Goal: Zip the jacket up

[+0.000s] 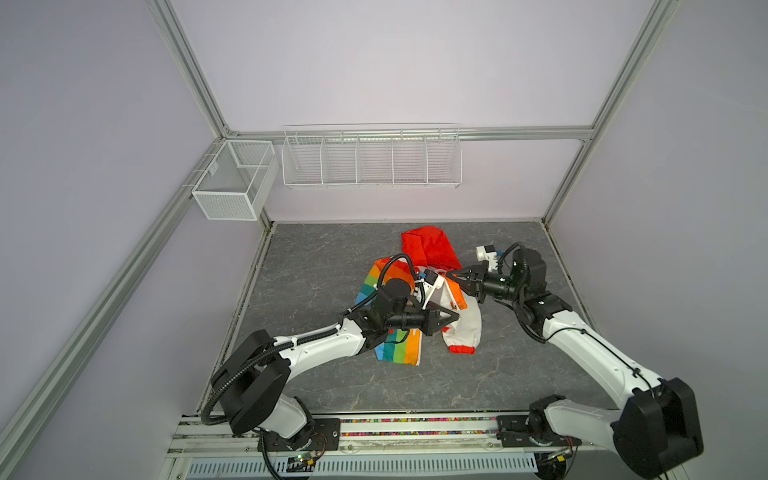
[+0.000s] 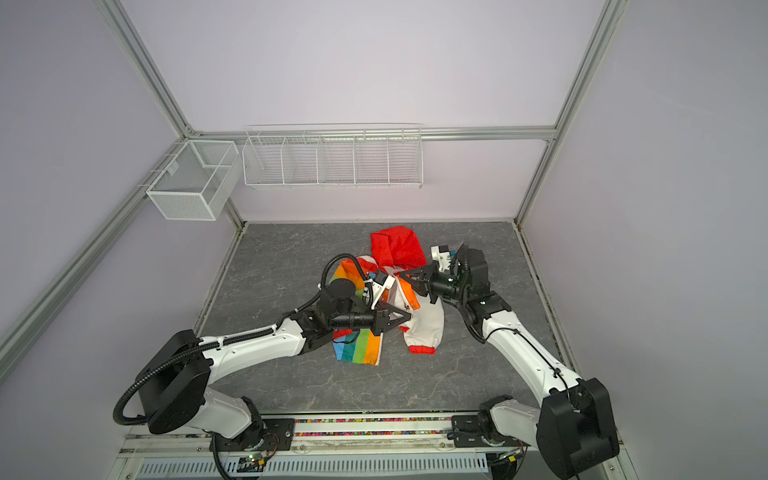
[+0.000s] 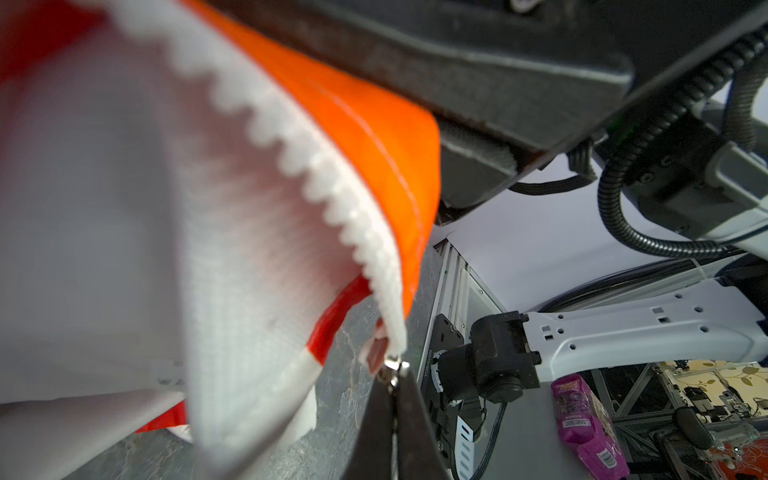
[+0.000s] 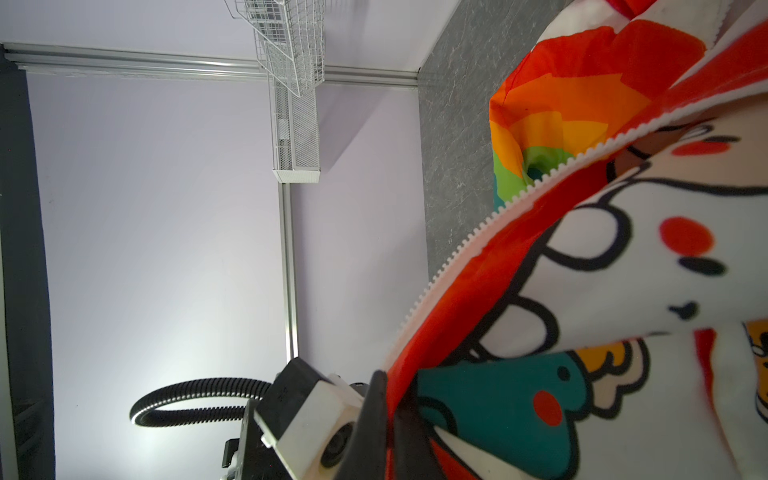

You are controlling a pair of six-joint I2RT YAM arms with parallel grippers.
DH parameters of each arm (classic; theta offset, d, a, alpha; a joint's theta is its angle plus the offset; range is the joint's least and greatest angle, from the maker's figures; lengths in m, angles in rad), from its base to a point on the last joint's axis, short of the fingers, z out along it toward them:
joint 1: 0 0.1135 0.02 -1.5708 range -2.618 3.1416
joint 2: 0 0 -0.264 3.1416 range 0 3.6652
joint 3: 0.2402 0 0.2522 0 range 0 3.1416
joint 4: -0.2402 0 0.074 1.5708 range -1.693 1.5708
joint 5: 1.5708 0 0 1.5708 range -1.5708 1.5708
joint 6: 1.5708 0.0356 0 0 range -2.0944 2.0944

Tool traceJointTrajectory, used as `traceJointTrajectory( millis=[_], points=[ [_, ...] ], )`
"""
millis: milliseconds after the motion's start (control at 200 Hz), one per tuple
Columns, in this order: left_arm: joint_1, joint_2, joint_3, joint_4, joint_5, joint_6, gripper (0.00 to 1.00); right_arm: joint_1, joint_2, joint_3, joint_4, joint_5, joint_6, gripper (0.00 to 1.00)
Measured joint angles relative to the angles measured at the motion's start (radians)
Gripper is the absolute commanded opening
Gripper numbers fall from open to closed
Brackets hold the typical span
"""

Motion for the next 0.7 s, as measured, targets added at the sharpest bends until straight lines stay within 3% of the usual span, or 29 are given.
traceJointTrajectory(
  millis=[520, 700],
  points=[
    [-0.002, 0.027, -0.031, 0.053, 0.014, -0.034, 0.00, 0.000, -0.005, -0.002, -0.001, 0.021, 0.007, 0.06],
    [-0.003, 0.023, -0.036, 0.025, 0.019, -0.036, 0.00, -0.002, -0.010, 0.003, -0.063, 0.021, -0.056, 0.06]
  ],
)
